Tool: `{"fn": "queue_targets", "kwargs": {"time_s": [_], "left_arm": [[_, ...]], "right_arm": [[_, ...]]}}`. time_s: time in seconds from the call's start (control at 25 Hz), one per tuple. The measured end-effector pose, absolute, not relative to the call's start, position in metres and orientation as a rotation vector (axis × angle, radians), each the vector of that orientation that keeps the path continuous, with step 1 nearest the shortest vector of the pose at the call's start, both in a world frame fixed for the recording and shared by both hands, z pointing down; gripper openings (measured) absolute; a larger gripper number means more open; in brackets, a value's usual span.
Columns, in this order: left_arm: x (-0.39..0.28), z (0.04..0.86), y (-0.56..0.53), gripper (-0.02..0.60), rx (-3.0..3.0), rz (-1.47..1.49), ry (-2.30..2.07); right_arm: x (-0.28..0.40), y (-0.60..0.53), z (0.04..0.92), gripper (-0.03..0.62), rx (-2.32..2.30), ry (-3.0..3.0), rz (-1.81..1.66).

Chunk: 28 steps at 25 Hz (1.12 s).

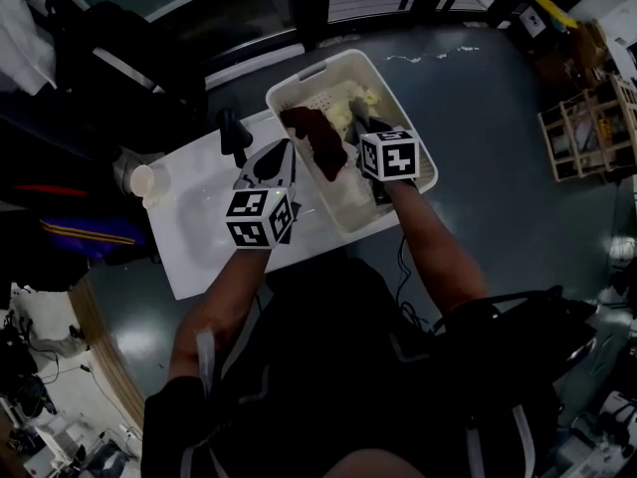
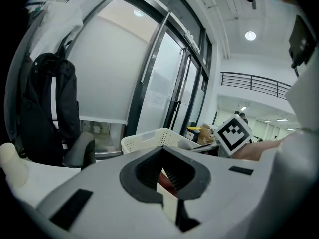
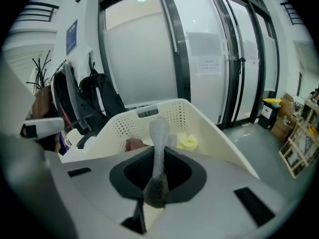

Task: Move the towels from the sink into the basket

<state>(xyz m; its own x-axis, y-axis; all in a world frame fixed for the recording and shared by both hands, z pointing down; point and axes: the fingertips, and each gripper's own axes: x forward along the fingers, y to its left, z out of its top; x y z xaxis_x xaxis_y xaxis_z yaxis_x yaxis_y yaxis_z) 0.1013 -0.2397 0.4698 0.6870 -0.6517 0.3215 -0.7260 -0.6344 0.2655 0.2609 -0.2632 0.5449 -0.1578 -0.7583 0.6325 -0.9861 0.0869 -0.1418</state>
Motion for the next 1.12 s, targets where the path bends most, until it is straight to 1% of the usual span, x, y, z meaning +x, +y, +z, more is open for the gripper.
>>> {"fn": "queue_targets", "kwargs": {"time_s": [0.2,0.4,0.8,0.92,1.0,1.04,1.12], "left_arm": [[0.109,0.483,-0.246,0.003,2.501,0.287,-1.079],[0.107,0.499,-0.255,0.003,2.463,0.318,-1.103],[0.096,0.516,-0.26,0.003,2.426,0.336,-1.128],[0.093,0.515,-0.259,0.003,2.427,0.326,-1.123],[0.09,0.514,-0.257,0.003,2.432,0.321,-1.122],[0.088,0.512,-0.255,0.003,2.434,0.317,-1.122],[0.084,0.507,-0.253,0.003,2.438,0.304,-1.123]], "right_arm": [[0.279,-0.269,0.586,0.043,1.722,-1.877,0.888],[0.284,-0.28,0.622,0.043,1.723,-1.767,0.965],[0.29,-0.279,0.663,0.066,1.684,-1.658,0.975],[0.288,-0.28,0.663,0.1,1.684,-1.649,0.958],[0.287,-0.28,0.66,0.17,1.683,-1.65,0.96],[0.286,-0.279,0.656,0.192,1.687,-1.655,0.961],[0.285,-0.279,0.645,0.198,1.701,-1.678,0.945]]}}
